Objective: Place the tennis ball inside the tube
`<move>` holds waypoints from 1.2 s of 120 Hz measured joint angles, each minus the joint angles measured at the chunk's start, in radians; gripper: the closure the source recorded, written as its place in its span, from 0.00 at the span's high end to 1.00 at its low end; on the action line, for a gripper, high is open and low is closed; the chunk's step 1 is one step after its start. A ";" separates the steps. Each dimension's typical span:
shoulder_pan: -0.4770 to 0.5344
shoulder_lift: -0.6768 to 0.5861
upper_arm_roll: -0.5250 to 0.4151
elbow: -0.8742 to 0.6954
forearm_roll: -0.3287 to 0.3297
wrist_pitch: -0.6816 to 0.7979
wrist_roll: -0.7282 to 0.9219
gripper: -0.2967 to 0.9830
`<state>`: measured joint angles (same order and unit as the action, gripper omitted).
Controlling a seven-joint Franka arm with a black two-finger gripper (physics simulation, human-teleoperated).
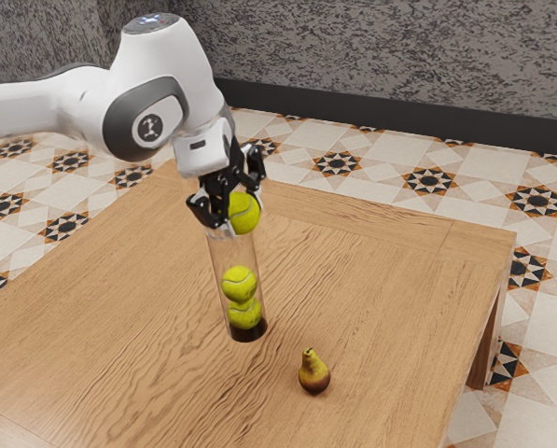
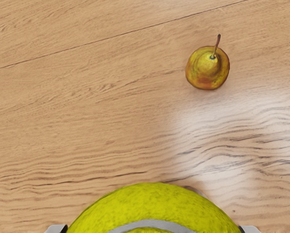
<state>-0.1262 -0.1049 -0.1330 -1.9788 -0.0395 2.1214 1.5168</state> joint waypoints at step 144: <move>-0.025 0.132 0.093 0.113 0.042 -0.067 -0.037 0.70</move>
<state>-0.1514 0.0267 -0.0401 -1.8653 0.0021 2.0544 1.4793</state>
